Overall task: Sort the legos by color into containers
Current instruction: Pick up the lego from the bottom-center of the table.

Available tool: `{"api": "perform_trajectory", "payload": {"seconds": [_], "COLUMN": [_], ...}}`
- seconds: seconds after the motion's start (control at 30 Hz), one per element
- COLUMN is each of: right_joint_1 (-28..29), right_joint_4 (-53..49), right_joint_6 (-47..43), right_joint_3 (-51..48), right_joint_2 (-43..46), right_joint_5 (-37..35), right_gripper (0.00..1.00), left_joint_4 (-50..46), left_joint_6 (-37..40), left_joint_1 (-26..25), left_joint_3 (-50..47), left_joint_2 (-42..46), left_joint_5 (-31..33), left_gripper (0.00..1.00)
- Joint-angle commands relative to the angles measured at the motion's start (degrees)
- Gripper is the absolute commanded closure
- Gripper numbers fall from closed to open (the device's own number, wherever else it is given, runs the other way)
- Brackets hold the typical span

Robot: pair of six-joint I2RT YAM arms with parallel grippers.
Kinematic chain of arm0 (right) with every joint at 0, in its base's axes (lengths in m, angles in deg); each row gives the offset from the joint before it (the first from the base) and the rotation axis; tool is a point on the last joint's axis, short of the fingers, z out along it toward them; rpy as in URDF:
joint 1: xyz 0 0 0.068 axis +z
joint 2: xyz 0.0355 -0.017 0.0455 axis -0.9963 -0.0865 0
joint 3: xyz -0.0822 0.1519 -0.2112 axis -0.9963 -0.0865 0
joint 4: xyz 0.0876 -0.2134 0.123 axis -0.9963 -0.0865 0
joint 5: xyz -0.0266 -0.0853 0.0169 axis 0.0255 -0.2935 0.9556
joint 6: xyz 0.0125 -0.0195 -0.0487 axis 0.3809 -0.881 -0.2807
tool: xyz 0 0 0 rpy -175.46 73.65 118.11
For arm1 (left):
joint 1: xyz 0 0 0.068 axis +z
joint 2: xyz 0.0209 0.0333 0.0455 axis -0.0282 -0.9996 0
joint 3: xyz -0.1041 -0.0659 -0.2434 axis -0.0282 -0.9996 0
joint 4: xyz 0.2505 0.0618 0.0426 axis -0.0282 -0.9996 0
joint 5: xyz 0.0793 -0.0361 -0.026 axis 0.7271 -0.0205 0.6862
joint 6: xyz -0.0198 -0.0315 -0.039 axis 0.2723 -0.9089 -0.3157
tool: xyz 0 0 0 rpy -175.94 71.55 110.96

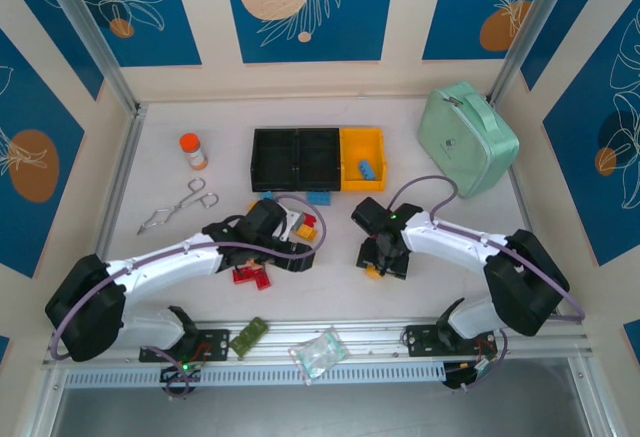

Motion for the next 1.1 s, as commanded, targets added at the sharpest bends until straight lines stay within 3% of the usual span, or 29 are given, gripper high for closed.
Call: {"api": "perform_trajectory", "payload": {"seconds": [0.0, 0.57, 0.87, 1.07], "right_joint_1": [0.80, 3.09, 6.10, 4.10], "right_joint_4": [0.51, -4.31, -9.54, -6.67], "right_joint_6": [2.27, 0.54, -1.30, -8.55], "right_joint_3": [-0.65, 1.60, 8.44, 17.23], "right_joint_2": [-2.39, -0.69, 2.08, -1.53], "right_joint_5": [1.32, -3.18, -3.75, -4.22], "right_gripper": [0.36, 0.66, 0.67, 0.67], "left_joint_4": [-0.36, 0.78, 0.02, -2.19], "left_joint_6": [0.10, -0.95, -4.46, -6.63], "left_joint_1": [-0.68, -1.03, -0.78, 0.72], "left_joint_3": [0.46, -0.27, -1.70, -2.36], "left_joint_2": [-0.42, -0.54, 3.23, 8.54], "left_joint_5": [0.69, 2.27, 7.02, 11.48], "left_gripper": [0.28, 0.28, 0.28, 0.27]}}
